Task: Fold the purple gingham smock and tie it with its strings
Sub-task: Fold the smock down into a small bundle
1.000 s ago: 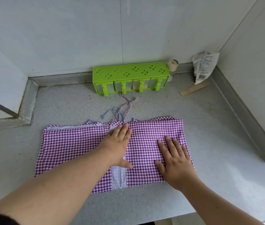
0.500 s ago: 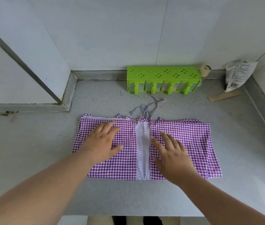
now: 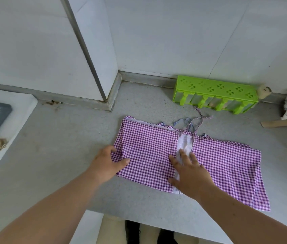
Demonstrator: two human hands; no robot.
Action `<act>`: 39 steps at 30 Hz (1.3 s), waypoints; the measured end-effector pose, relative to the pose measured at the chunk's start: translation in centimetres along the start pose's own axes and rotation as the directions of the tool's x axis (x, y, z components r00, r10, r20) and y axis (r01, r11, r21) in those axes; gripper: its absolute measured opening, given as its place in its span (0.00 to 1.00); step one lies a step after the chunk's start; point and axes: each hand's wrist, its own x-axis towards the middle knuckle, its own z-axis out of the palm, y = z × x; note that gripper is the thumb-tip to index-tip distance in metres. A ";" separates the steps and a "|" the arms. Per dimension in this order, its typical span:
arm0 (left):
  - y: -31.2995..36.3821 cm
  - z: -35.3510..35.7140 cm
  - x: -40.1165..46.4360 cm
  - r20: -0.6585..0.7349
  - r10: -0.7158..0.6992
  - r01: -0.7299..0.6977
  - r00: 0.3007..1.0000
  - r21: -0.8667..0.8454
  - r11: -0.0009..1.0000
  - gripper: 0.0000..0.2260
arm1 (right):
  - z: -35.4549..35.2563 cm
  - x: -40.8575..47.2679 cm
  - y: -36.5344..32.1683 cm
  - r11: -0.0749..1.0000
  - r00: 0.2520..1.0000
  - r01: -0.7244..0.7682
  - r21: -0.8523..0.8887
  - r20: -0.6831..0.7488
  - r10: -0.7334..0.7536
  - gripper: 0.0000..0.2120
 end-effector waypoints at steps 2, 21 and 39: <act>0.0 0.1 0.0 -0.027 -0.011 0.006 1.000 -0.164 0.986 0.31 | -0.1 -0.1 0.2 1.000 1.000 0.003 0.006 0.002 -0.003 0.43; 4.5 -0.7 -1.8 0.308 -0.018 0.034 0.951 -0.046 0.998 0.16 | -0.2 0.2 -0.2 1.000 0.998 -0.019 -0.004 0.054 0.020 0.44; 3.9 -1.3 -1.1 0.559 0.119 -0.115 0.821 -0.042 0.993 0.27 | -0.1 0.3 -0.1 0.999 0.998 -0.036 0.010 0.049 0.035 0.44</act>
